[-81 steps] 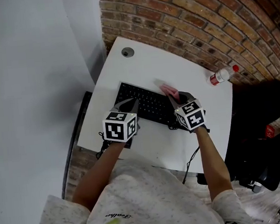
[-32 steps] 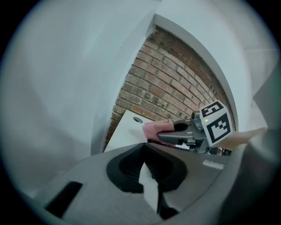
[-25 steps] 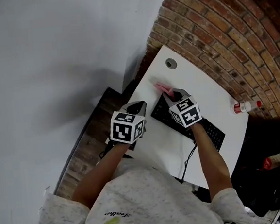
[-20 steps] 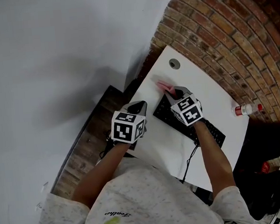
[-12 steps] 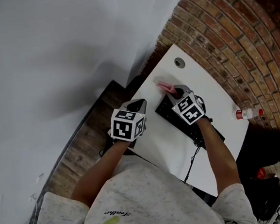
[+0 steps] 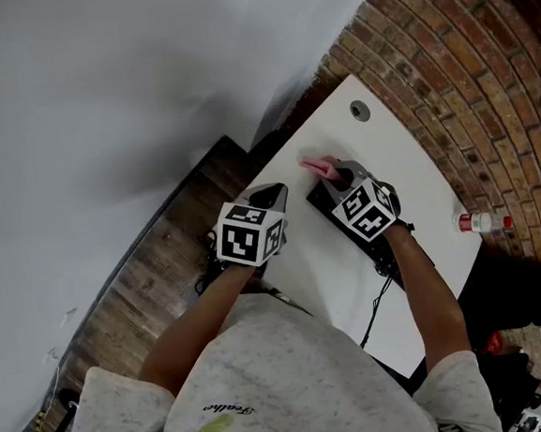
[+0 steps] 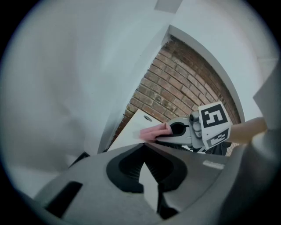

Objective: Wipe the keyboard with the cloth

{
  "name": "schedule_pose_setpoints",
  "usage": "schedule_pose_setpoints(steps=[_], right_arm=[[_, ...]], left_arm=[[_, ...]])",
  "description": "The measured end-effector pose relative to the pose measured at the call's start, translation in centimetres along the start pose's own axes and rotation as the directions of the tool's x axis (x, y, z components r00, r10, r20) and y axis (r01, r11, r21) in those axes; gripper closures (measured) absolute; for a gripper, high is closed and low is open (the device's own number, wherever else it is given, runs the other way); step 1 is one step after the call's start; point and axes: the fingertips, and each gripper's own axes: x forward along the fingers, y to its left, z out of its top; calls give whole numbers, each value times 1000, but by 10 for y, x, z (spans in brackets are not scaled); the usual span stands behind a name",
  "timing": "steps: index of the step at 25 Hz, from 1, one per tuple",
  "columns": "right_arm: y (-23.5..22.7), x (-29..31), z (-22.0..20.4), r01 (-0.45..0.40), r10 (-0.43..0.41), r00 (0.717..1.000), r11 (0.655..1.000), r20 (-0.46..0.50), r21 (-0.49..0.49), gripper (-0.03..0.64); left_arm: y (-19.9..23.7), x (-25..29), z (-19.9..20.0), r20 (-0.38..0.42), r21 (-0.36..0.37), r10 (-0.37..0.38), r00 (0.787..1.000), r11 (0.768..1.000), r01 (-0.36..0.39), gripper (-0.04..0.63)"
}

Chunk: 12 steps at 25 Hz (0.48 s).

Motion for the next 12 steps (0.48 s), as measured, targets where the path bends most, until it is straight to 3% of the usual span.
schedule_pose_setpoints(steps=[12], right_arm=[[29,2,13,-58,59,998,996,25,-64,592]], left_arm=[[2,-13,-21,16,-31,48,999,998,-47,604]])
